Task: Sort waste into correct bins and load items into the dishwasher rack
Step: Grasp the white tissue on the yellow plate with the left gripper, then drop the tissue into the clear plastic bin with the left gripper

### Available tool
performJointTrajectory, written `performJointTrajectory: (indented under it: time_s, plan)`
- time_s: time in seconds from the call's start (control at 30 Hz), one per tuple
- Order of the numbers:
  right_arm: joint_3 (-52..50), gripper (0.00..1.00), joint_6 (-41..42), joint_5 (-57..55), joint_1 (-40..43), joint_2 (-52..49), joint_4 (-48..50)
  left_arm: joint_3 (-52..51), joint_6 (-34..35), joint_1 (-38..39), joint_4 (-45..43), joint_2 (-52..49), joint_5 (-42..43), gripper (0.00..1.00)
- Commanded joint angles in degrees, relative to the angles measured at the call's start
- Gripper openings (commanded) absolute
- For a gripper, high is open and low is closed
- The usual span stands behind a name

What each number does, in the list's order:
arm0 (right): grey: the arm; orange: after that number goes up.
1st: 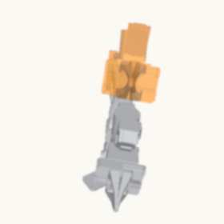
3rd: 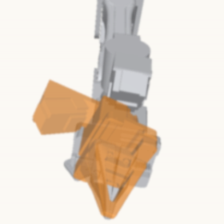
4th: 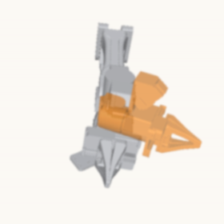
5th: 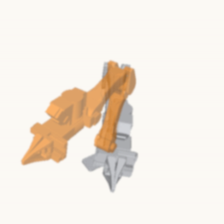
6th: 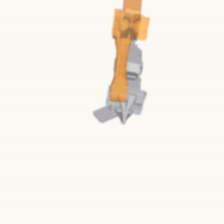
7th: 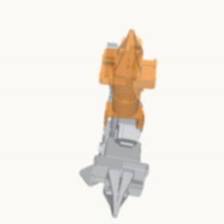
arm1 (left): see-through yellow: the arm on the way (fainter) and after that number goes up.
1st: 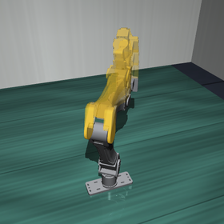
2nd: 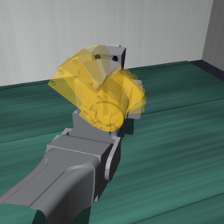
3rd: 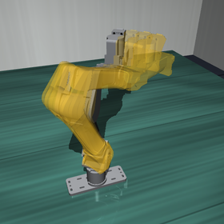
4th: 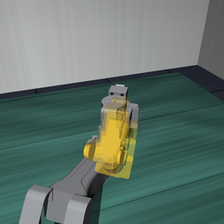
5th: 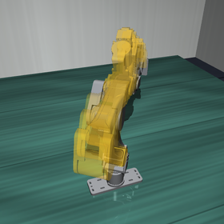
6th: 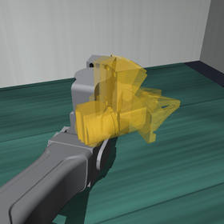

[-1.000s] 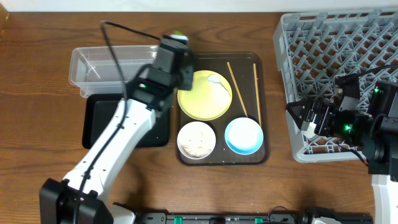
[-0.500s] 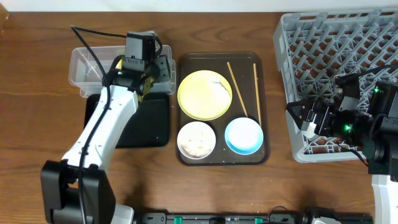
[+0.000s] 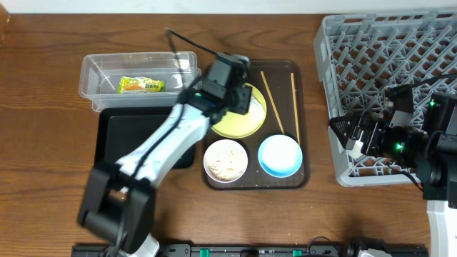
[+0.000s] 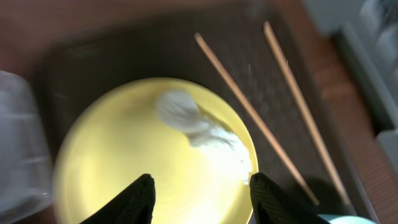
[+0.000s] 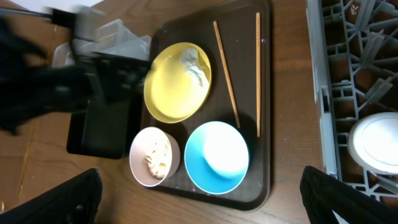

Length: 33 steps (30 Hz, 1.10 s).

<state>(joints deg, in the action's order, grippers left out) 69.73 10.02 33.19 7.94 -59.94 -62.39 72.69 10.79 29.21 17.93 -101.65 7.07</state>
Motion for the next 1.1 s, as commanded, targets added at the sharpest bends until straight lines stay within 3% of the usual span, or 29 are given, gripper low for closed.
performJointTrajectory:
  time_s: [0.0, 0.1, 0.33, 0.63, 0.7, 1.07]
  plan:
    - [0.52, 0.99, -0.70, 0.04, -0.79, 0.04, -0.20, 0.57, 6.56, 0.59, -2.67, -4.85, -0.15, 0.55]
    - [0.52, 0.99, -0.70, 0.04, -0.79, 0.04, -0.20, 0.57, 13.92, 0.83, -5.51, -7.78, 0.79, 0.58]
    - [0.52, 0.99, -0.72, 0.04, -0.81, 0.04, -0.24, 0.57, 17.27, 0.87, -8.92, -12.90, 4.31, 0.57]
    - [0.52, 0.99, -0.72, 0.07, -0.81, 0.04, -0.35, 0.59, 14.97, 0.81, -6.80, -14.40, 4.28, 0.19]
    - [0.52, 0.99, -0.72, 0.07, -0.81, 0.04, -0.48, 0.90, 13.46, 0.50, -5.01, -13.97, 4.28, 0.06]
    - [0.55, 0.99, -0.74, 0.07, -0.79, 0.04, -0.83, 2.58, 9.79, -3.67, 5.60, 2.08, 0.31, 0.06]
